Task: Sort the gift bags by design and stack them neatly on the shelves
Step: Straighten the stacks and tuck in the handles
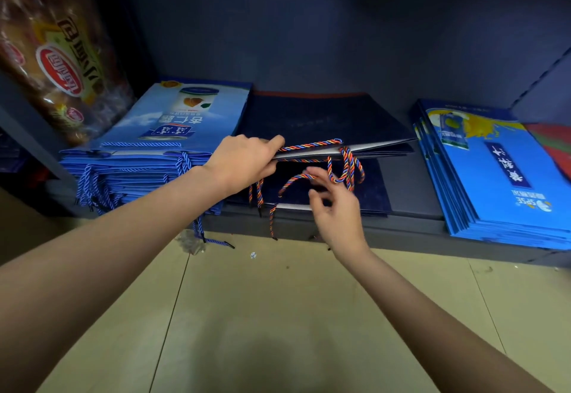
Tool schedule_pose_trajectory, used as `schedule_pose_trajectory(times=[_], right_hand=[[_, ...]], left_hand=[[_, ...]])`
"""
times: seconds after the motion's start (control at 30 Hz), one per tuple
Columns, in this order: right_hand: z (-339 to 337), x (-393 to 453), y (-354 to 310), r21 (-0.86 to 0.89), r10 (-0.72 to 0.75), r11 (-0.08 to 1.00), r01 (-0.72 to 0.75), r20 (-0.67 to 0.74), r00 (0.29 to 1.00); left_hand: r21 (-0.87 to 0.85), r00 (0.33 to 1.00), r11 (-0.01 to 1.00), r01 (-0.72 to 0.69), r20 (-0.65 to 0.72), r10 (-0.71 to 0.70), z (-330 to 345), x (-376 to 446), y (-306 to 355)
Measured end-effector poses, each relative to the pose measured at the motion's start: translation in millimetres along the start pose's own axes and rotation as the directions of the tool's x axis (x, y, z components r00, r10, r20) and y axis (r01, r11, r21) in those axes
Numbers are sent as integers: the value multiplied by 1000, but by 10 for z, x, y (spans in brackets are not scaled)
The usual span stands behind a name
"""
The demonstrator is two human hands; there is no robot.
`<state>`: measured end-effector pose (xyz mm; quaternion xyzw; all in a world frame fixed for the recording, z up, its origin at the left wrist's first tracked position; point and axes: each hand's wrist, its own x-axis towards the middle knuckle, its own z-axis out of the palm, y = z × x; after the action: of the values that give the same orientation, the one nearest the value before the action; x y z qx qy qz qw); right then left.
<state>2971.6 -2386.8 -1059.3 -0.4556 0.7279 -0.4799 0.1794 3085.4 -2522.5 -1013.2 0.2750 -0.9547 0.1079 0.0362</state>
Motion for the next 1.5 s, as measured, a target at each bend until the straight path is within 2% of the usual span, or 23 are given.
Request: schedule_pose_trajectory(times=[0.03, 0.07, 0.1, 0.17, 0.27, 0.33, 0.4, 0.5, 0.57, 0.63, 0.67, 0.73, 0.8, 0.87, 0.9, 1.23, 1.37, 1.5], right_hand=[[-16, 29, 60, -214, -65, 973, 89, 115, 991], [-65, 92, 102, -371, -34, 921, 116, 219, 975], [-131, 175, 134, -467, 61, 881, 79, 278, 959], [-278, 288, 115, -548, 232, 836, -25, 310, 922], [-332, 222, 131, -632, 253, 774, 30, 352, 901], [-268, 42, 157, -690, 102, 702, 174, 339, 935], [-243, -112, 292, -692, -71, 628, 355, 404, 912], [-299, -350, 290, -598, -245, 686, 413, 344, 906], [-390, -493, 139, -502, -363, 729, 465, 293, 885], [-474, -497, -24, -403, -476, 752, 522, 216, 852], [-503, -432, -46, -430, -508, 736, 522, 159, 847], [-502, -217, 9, -611, -460, 661, 436, 129, 878], [-426, 0, 164, -795, -323, 509, 331, 180, 929], [-364, 141, 256, -872, -201, 406, 273, 206, 958], [-364, 197, 294, -886, -209, 384, 260, 191, 959], [-390, 334, 366, -831, -342, 469, 297, 139, 929], [-319, 100, 622, -772, -282, 537, 341, 216, 935], [-382, -96, 788, -755, -195, 583, 301, 230, 954]], left_hand=[[-1, 1000, 1000, -8, -3, 8, 8, -5, 6], [3, 1000, 1000, -14, -8, 14, 19, -13, 11], [8, 1000, 1000, -20, -14, 20, 31, -23, 19], [19, 999, 999, -29, -13, 29, 56, -29, 25], [38, 1000, 999, -25, 5, 25, 90, -16, 25], [65, 1000, 998, -27, -1, 27, 105, -10, 7], [89, 999, 996, -30, -7, 31, 114, -6, 1], [82, 1000, 996, -17, -14, 18, 151, -19, 33], [48, 997, 999, -21, -74, 24, 218, -53, 59], [34, 986, 995, -92, -138, 96, 301, -106, 70], [44, 981, 992, -115, -154, 121, 336, -121, 75], [32, 975, 993, -111, -188, 115, 386, -124, 80], [7, 973, 995, -95, -213, 95, 393, -119, 106], [35, 968, 996, -84, -233, 90, 436, -145, 135], [54, 966, 995, -79, -242, 90, 481, -169, 155], [29, 974, 999, -16, -224, 22, 607, -129, 302], [93, 965, 988, -123, -221, 140, 747, -248, 275], [131, 974, 976, -174, -124, 191, 795, -497, 163]])
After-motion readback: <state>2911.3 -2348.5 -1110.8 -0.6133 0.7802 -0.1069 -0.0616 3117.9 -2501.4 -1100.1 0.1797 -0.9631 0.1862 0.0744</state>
